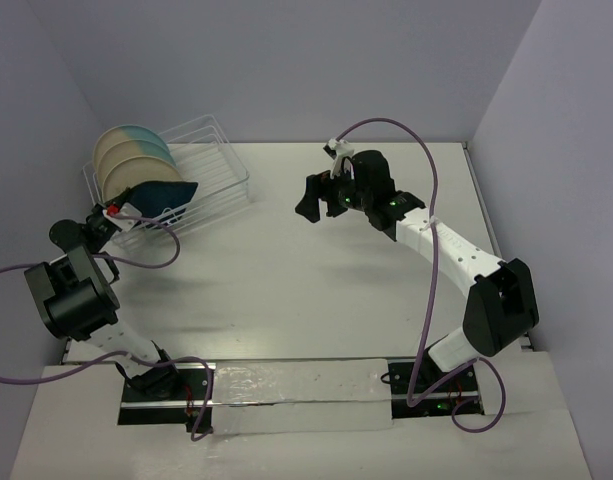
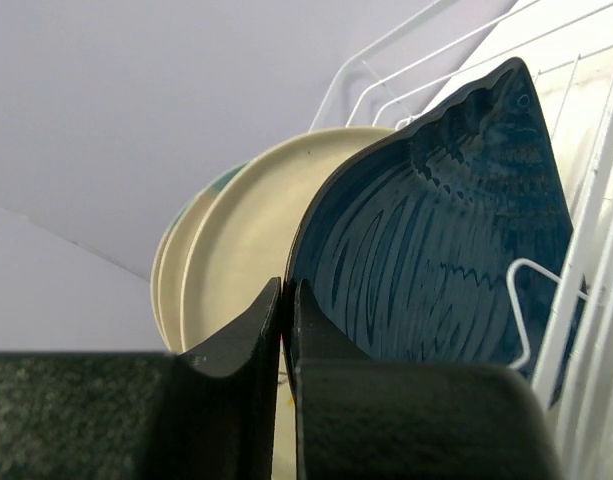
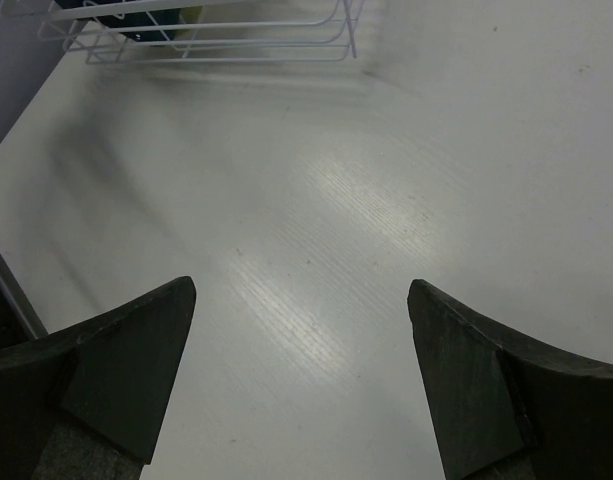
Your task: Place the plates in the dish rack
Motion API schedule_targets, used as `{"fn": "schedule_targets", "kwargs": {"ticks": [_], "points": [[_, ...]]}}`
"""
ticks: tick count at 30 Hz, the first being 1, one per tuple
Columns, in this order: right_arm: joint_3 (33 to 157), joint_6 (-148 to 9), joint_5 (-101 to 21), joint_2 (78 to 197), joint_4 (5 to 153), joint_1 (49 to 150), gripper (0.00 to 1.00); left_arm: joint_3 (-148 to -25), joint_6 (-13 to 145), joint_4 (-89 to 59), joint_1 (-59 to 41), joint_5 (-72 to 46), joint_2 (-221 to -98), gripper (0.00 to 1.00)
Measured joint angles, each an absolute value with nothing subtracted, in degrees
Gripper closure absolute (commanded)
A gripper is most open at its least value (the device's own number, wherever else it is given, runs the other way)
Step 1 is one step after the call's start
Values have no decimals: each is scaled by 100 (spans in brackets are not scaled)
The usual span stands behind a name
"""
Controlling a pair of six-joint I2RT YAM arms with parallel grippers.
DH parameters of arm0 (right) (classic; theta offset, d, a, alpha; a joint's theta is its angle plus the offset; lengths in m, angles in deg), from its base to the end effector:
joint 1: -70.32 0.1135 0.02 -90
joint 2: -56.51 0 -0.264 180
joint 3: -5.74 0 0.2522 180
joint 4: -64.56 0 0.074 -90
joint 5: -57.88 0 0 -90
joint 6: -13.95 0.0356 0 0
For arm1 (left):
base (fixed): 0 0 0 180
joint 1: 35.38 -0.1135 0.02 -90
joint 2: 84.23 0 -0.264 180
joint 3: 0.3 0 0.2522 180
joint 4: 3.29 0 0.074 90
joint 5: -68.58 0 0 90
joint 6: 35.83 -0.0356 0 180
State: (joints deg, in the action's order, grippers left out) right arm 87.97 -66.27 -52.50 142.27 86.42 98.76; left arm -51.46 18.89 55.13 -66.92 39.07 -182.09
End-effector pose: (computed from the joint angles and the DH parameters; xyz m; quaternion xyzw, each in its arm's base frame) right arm 0.3012 0.1772 0.3152 -0.2282 0.8056 0.3135 0.4481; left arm 0.2878 0.1403 0.2101 0.4083 0.5323 0.1035 0.7344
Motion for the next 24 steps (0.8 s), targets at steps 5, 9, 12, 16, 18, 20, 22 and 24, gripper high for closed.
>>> {"fn": "schedule_targets", "kwargs": {"ticks": [5, 9, 12, 16, 18, 20, 22, 24], "points": [[8797, -6646, -5250, 14227, 8647, 9876, 6, -5067, 2088, 5513, -6717, 3909, -18150, 94], [8797, -6648, -5248, 14227, 8647, 9876, 6, -4977, 2147, 5515, -6722, 3895, -18100, 79], [8797, -6646, -5248, 14227, 8648, 9876, 7, -4805, 2143, 5515, -6722, 3913, -18005, 69], [8797, -6646, -5246, 14227, 8647, 9876, 7, -4672, 2108, 5560, -6726, 3907, -17925, 58], [8797, -6646, -5248, 14227, 8649, 9876, 6, -4654, 2102, 5574, -6734, 3904, -17864, 43], [8797, -6646, -5248, 14227, 8649, 9876, 7, -4653, 2100, 5604, -6746, 3883, -17780, 21], [8797, -6644, -5248, 14227, 8649, 9876, 6, -4653, 2117, 5656, -6756, 3862, -17665, 6], [8797, -6645, -5248, 14226, 8649, 9876, 6, -4666, 2164, 5686, -6774, 3817, -17536, 4]]}}
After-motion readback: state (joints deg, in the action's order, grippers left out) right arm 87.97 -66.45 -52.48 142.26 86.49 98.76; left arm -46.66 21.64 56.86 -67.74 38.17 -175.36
